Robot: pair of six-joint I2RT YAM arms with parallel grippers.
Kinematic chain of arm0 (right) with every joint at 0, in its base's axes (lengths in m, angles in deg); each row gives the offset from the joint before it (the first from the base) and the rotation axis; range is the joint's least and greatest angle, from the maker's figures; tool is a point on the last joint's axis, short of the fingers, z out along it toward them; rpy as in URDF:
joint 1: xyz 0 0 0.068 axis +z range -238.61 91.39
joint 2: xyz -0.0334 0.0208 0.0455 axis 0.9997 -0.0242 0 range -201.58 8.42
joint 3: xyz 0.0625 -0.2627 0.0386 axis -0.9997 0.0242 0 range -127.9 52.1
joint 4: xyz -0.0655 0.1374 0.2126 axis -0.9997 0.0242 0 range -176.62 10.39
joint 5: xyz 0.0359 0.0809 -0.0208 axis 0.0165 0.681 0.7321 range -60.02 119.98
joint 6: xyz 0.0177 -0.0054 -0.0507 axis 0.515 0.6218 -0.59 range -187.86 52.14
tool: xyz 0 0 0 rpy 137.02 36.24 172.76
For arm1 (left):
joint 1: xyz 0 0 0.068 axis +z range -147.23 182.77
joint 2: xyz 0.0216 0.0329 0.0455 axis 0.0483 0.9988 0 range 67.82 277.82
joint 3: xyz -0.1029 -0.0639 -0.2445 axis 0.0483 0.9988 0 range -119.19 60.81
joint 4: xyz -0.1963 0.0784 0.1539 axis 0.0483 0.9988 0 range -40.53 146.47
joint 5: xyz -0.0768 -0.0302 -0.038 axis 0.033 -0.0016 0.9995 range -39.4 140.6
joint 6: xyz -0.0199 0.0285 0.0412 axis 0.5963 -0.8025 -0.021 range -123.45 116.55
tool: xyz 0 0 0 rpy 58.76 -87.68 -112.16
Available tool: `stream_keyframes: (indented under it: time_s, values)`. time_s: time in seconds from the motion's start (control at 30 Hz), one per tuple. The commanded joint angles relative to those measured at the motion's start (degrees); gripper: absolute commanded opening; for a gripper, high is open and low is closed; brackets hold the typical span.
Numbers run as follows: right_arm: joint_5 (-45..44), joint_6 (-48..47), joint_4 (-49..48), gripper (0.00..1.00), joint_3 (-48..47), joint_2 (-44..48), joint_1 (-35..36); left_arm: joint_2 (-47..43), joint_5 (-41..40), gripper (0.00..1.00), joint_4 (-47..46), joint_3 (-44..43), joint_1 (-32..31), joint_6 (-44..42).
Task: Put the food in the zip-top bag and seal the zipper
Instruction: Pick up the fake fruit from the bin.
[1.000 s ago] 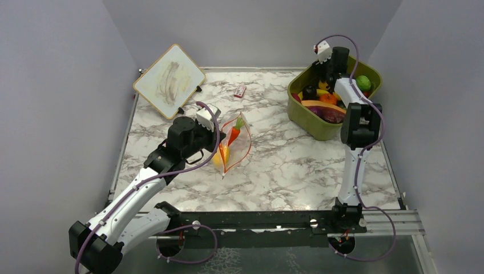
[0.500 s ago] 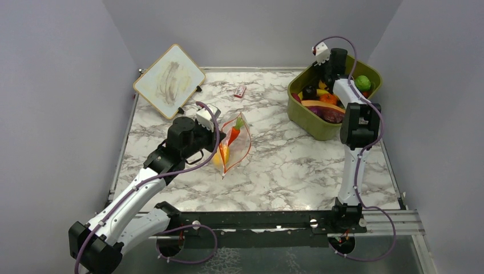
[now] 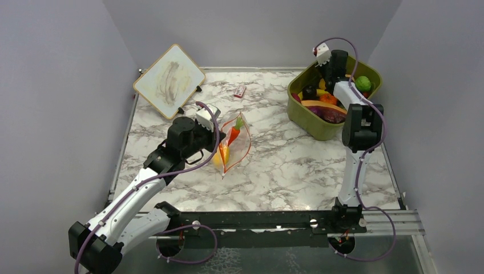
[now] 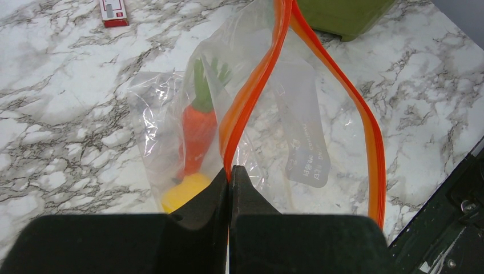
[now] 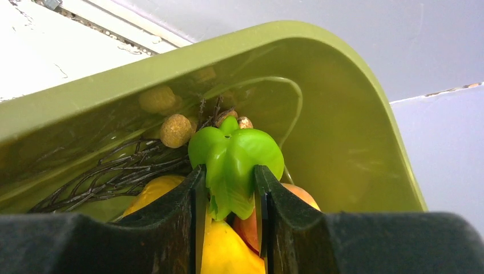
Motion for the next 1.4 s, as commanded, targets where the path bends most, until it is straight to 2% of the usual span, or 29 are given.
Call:
stream_keyframes:
  time_s: [0.0, 0.33, 0.5, 0.83, 1.07, 1.23, 1.37]
  values:
    - [-2.1, 0.7, -3.2, 0.27, 1.8, 4.6, -0.1, -1.1, -0.6, 0.0, -1.1, -0.6, 0.3, 0.3]
    - [-3.8, 0.6, -3.9, 0.2, 5.4, 9.7, -0.1, -1.6, -0.3, 0.0, -1.4, -0.4, 0.3, 0.6]
    - [-3.5, 4.7, -1.2, 0.19, 6.4, 14.6, -0.1, -1.8, -0.4, 0.0, -1.3, -0.4, 0.3, 0.6]
    - [-0.4, 20.6, 1.6, 0.18, 16.6, 28.0, 0.0, -1.9, -1.5, 0.0, -1.0, -0.7, 1.2, 0.5]
    - [10.9, 34.7, -0.2, 0.18, 24.7, 39.4, 0.9, -2.4, -0.8, 0.0, -1.2, -0.2, 1.5, 1.2]
    - [11.9, 40.0, 0.1, 0.18, 32.1, 47.2, 1.1, -2.3, -0.4, 0.0, -1.4, 0.0, 1.5, 1.7]
    - [17.9, 44.1, -1.0, 0.18, 37.8, 53.9, 1.3, -2.3, -0.4, 0.0, -1.5, 0.4, 1.4, 2.3]
